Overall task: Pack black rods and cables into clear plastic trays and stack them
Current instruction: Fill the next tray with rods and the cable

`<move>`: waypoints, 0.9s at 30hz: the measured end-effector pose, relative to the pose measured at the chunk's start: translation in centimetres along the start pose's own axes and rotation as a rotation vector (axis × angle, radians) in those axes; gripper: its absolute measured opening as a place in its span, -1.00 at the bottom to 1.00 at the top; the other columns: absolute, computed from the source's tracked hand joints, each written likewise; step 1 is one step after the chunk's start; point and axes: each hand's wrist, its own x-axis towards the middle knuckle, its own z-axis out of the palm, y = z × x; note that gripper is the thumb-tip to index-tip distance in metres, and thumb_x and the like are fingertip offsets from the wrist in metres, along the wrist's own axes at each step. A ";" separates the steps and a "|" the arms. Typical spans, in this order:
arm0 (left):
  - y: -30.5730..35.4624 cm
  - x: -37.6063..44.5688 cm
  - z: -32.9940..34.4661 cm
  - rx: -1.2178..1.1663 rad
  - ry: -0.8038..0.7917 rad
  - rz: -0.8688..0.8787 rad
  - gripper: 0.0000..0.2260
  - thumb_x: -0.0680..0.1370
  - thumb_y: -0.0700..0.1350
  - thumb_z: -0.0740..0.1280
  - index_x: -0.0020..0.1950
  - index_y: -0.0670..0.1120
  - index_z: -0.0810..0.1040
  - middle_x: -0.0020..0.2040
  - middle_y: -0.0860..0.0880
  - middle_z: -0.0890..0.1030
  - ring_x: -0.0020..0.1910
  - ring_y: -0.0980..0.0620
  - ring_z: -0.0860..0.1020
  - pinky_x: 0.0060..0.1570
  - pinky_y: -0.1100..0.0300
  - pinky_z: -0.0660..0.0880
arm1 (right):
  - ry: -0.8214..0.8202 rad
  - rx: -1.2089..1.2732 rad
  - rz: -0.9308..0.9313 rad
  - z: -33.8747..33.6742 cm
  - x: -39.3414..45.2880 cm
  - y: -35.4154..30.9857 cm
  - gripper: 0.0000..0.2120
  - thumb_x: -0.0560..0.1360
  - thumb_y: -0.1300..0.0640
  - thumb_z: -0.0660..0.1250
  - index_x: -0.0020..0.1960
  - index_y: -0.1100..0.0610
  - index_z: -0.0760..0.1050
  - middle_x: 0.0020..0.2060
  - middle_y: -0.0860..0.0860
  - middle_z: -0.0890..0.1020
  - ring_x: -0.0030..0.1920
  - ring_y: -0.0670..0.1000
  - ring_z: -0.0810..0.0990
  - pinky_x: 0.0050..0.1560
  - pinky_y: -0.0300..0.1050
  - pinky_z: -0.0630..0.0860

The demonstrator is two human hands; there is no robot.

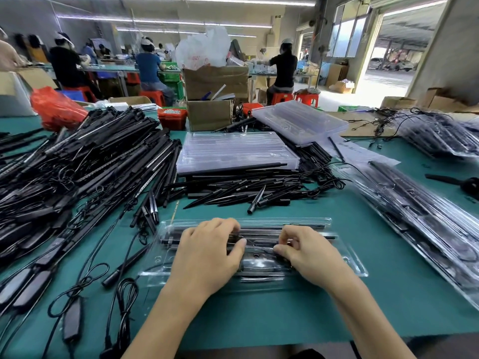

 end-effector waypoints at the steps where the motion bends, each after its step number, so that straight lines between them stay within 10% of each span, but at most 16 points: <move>1: 0.0 0.0 -0.1 -0.019 0.016 0.020 -0.83 0.62 0.17 0.18 0.13 0.19 0.48 0.09 0.24 0.55 0.15 0.18 0.49 0.26 0.11 0.33 | -0.003 0.045 -0.018 -0.1 -0.1 0.2 -0.81 0.56 -0.02 0.38 -0.19 0.00 0.47 -0.46 -0.07 0.42 -0.38 -0.09 0.40 -0.27 -0.09 0.36; 6: 0.1 -0.5 -0.1 -0.079 0.238 0.156 -0.74 0.57 0.10 0.20 -0.18 0.02 0.58 -0.24 0.17 0.59 -0.22 0.13 0.53 -0.12 0.08 0.52 | 0.023 0.062 -0.093 -0.3 -0.9 0.7 -0.80 0.50 -0.13 0.38 -0.19 -0.05 0.46 -0.36 -0.10 0.45 -0.31 -0.13 0.41 -0.23 -0.14 0.39; 11: 0.4 -1.6 0.5 0.032 0.559 0.413 -0.73 0.52 -0.05 0.33 -0.38 -0.04 0.51 -0.43 0.10 0.51 -0.42 0.04 0.44 -0.42 0.07 0.41 | -0.073 0.007 -0.193 -0.6 -1.7 1.6 -0.33 0.09 -0.57 0.34 -0.02 -0.12 0.41 0.06 -0.24 0.37 0.16 -0.16 0.31 0.13 -0.28 0.29; 16: 1.0 -3.7 1.4 -0.034 0.577 0.652 -0.67 0.53 -0.08 0.34 -0.44 -0.06 0.46 -0.47 0.04 0.45 -0.49 0.01 0.35 -0.52 0.11 0.33 | -0.066 -0.078 -0.211 -0.7 -1.4 1.5 -0.34 0.10 -0.60 0.28 -0.03 -0.15 0.33 0.24 -0.35 0.34 0.34 -0.25 0.20 0.18 -0.14 0.10; 27: 3.0 -5.9 2.9 0.086 0.450 0.458 -0.81 0.42 -0.05 0.38 -0.14 -0.12 0.72 -0.19 -0.02 0.65 -0.22 -0.05 0.61 -0.19 0.07 0.55 | -0.043 -0.070 -0.276 -1.7 -2.3 0.2 -0.51 0.23 -0.23 0.24 0.10 -0.08 0.50 0.22 -0.17 0.58 0.29 -0.17 0.47 0.20 -0.29 0.41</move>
